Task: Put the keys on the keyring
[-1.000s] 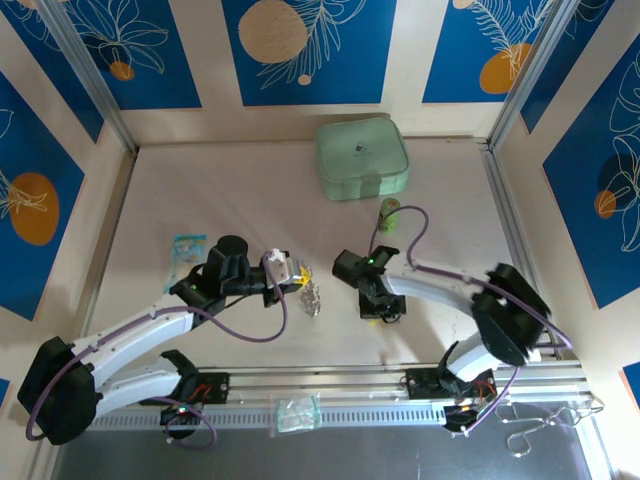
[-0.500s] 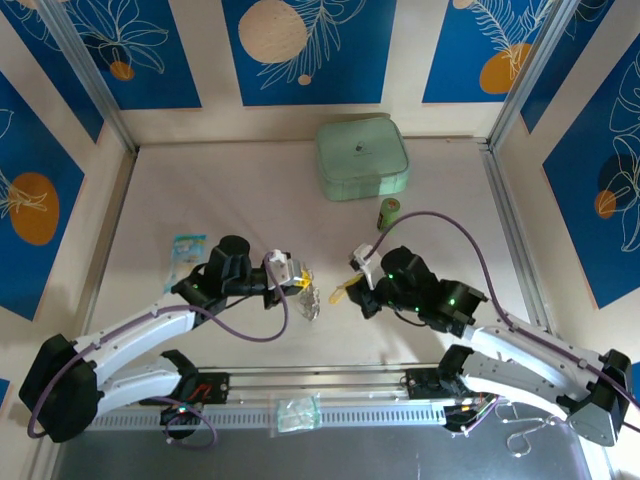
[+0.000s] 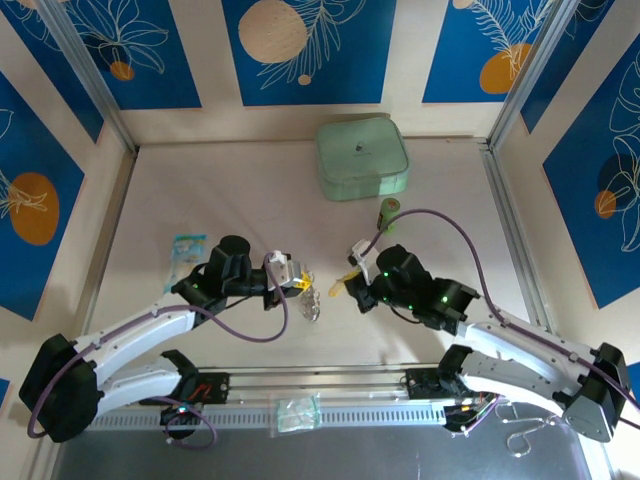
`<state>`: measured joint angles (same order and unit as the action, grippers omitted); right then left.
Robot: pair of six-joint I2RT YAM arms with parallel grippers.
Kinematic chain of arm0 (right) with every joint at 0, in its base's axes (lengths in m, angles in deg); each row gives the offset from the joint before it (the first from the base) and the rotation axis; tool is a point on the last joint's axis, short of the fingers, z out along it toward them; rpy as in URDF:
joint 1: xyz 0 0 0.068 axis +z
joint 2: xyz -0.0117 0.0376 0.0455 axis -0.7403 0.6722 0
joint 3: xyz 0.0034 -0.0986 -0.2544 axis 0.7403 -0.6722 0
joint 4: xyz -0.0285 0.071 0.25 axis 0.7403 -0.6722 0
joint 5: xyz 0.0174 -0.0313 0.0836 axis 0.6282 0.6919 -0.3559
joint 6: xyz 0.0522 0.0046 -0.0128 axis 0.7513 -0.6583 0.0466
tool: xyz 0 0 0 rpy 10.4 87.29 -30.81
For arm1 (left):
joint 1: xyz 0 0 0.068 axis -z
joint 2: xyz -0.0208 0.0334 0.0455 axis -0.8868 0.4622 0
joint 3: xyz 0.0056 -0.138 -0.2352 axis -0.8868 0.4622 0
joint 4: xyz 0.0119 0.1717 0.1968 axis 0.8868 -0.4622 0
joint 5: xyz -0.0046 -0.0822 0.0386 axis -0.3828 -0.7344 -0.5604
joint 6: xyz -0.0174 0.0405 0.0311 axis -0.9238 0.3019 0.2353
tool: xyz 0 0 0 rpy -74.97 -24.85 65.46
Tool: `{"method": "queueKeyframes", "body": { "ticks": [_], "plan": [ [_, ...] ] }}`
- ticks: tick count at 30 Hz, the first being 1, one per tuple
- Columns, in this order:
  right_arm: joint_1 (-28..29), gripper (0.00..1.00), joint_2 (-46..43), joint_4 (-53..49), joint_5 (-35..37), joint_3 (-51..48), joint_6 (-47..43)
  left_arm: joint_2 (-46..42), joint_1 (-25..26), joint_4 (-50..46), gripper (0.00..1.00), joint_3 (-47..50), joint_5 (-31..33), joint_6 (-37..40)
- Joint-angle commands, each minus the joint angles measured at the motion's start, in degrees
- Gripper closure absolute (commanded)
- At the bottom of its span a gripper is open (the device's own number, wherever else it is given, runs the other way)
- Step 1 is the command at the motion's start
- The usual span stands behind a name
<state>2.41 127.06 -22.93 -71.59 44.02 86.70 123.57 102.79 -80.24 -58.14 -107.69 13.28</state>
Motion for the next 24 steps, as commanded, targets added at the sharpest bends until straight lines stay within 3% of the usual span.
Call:
{"method": "queueKeyframes", "body": {
  "ticks": [1, 5, 21, 24],
  "plan": [
    [0.1, 1.0, 3.0, -14.6, 6.4, 0.5, 23.4, 0.4, 0.7, -0.5, 1.0, -2.1, -0.1, 0.6],
    [0.9, 1.0, 6.3, -13.9, 4.9, -1.7, 27.0, 0.8, 0.7, 0.1, 1.0, -2.1, -0.4, 0.2],
    [-1.5, 1.0, 18.8, -12.8, -0.6, -2.1, 25.3, 1.1, 0.7, 0.0, 1.0, -1.8, -0.4, 0.7],
    [-1.8, 0.96, 20.2, -13.0, -1.5, -1.9, 24.9, 1.1, 0.7, -0.1, 1.0, -1.8, -0.5, 0.8]
  ]
}}
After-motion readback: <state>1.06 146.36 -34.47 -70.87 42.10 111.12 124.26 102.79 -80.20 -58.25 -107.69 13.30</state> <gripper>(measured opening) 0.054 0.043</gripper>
